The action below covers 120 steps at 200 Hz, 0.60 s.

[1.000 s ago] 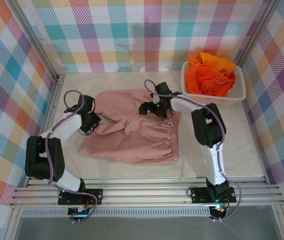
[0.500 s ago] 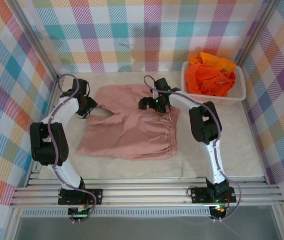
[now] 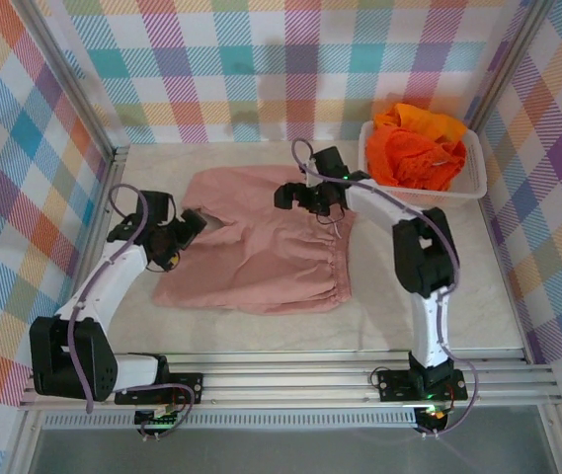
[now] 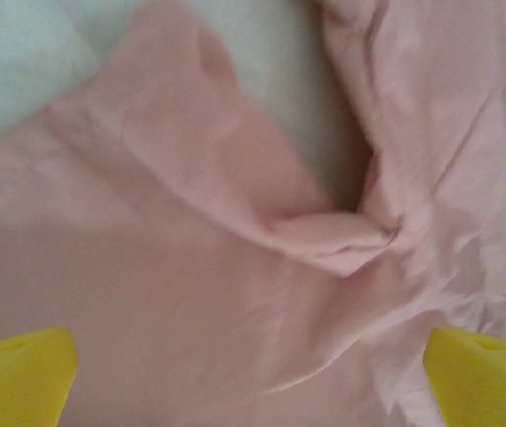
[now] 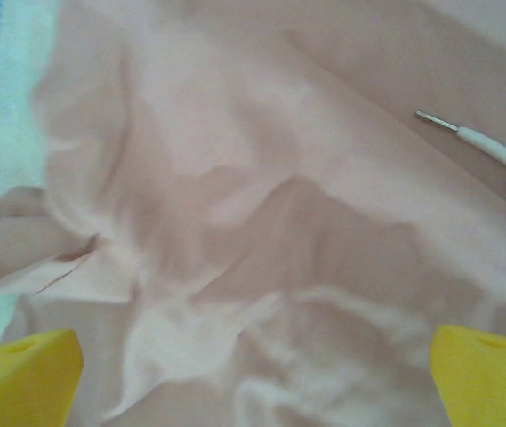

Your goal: Fold and stack the shorts

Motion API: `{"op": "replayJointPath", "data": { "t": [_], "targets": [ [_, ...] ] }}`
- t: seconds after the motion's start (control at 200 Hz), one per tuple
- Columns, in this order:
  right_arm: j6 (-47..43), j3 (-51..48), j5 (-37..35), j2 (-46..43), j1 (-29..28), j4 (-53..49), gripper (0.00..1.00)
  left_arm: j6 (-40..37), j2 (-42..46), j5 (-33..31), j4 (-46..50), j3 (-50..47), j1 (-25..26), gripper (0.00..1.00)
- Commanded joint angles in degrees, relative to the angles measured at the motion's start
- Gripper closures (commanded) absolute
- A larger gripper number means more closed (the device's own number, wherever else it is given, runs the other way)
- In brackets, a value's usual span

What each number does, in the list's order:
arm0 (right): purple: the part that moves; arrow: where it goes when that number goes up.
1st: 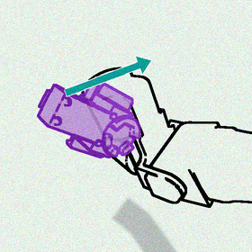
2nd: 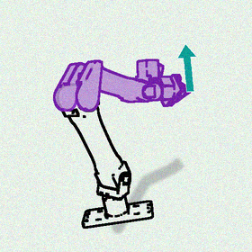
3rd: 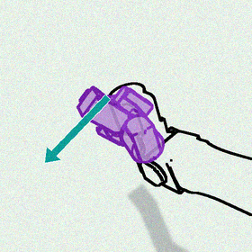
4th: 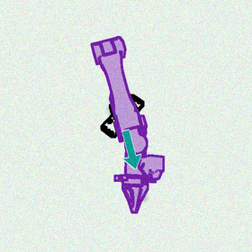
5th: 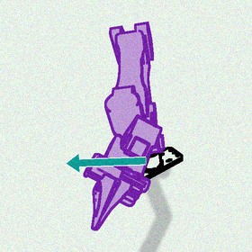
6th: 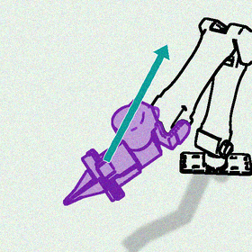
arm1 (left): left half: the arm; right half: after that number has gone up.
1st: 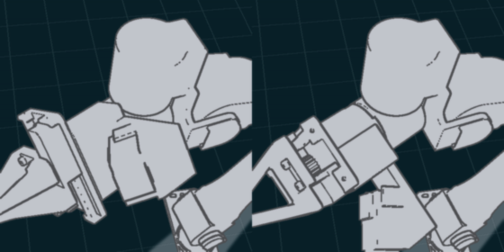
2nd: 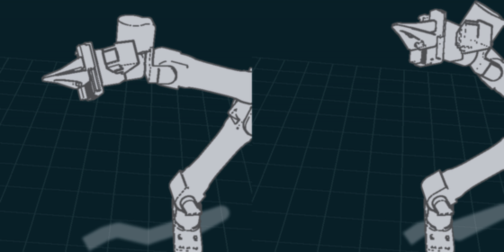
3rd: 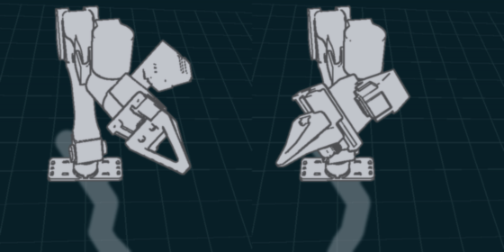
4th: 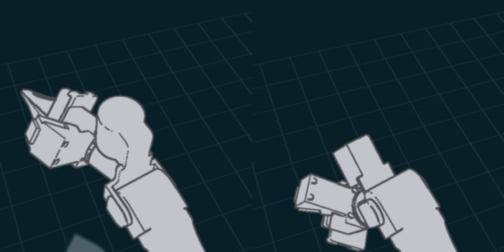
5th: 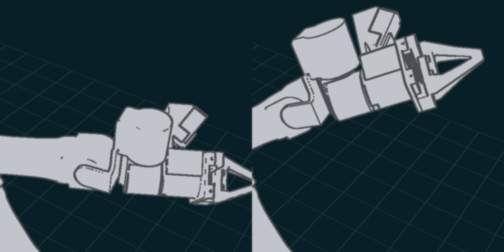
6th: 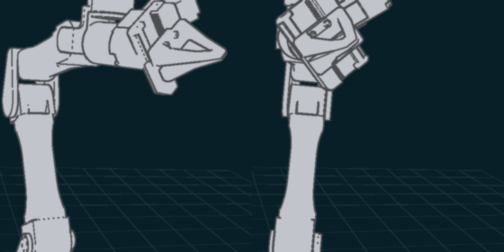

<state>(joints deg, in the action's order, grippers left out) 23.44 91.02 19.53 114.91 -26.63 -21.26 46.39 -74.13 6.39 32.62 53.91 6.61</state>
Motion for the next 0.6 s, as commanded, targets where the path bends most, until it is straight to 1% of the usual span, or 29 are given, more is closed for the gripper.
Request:
{"op": "replayJointPath", "data": {
  "t": [0.0,0.125,0.27,0.445,0.595],
  "targets": [
    [-1.07,-6.92,-0.35,-10.09,-0.35,3.78,0.01,1.94,-0.86,0.99,-3.18,-1.37,1.47,0.0],
    [-0.59,-19.21,-1.32,-18.99,-0.44,6.34,0.0,2.26,-6.61,3.07,-7.86,-0.93,1.65,0.0],
    [-0.24,-30.18,-2.48,-26.25,-0.44,6.7,0.01,0.32,-14.03,2.05,-10.07,4.0,1.65,0.0],
    [3.46,-39.31,0.21,-30.02,-0.48,7.93,0.0,-2.46,-22.43,-0.06,-9.39,12.41,1.69,0.0],
    [4.91,-43.47,2.18,-31.04,-1.94,8.12,0.01,-4.13,-29.75,-0.95,-8.5,20.03,1.15,0.0]
  ]
}}
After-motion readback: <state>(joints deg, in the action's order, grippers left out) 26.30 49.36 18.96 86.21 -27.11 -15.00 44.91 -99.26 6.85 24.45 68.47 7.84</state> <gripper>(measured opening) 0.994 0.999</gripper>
